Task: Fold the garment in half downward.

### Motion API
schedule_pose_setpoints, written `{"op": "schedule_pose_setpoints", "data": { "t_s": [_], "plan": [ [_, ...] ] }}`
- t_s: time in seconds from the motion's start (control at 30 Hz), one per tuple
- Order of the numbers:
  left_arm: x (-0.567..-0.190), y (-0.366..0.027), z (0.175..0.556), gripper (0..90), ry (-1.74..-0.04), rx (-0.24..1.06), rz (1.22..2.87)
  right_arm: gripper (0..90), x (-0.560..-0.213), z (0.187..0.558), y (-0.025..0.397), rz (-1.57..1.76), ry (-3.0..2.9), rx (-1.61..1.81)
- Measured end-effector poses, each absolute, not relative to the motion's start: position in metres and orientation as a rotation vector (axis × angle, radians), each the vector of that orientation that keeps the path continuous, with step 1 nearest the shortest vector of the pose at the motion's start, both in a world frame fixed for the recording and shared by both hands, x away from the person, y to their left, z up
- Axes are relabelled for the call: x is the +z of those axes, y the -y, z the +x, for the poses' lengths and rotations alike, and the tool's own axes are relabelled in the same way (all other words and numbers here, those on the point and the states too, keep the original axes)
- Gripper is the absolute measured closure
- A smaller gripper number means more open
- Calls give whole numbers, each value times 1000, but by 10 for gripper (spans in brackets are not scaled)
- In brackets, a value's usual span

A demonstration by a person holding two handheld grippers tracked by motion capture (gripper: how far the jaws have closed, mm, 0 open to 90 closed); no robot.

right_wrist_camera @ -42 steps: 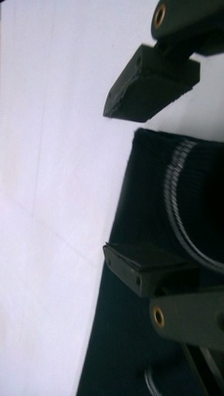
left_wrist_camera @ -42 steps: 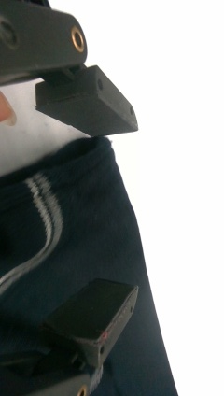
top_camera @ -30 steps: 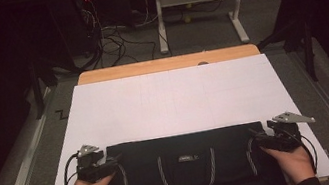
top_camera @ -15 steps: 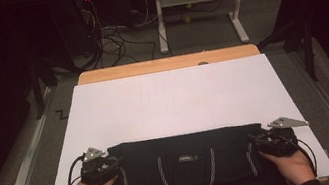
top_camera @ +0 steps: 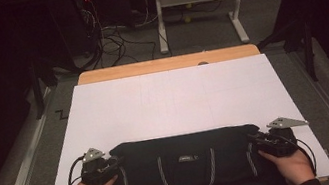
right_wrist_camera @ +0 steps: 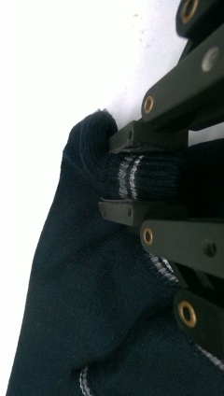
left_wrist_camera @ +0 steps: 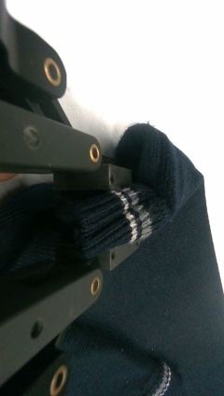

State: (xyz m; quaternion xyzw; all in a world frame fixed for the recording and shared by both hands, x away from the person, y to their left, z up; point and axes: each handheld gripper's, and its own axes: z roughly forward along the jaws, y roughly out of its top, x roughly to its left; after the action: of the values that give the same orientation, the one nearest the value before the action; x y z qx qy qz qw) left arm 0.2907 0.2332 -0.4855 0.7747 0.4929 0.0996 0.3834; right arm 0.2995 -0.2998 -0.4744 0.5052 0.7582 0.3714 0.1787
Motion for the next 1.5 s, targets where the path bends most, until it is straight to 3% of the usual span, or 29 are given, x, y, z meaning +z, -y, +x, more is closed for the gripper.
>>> {"op": "schedule_pose_setpoints", "data": {
  "t_s": [1.5],
  "plan": [
    [-459, -235, 284, 735, -1099, 490, 1926, 783, -455, 292, 295, 1205, -1983, 1086]
  ]
}}
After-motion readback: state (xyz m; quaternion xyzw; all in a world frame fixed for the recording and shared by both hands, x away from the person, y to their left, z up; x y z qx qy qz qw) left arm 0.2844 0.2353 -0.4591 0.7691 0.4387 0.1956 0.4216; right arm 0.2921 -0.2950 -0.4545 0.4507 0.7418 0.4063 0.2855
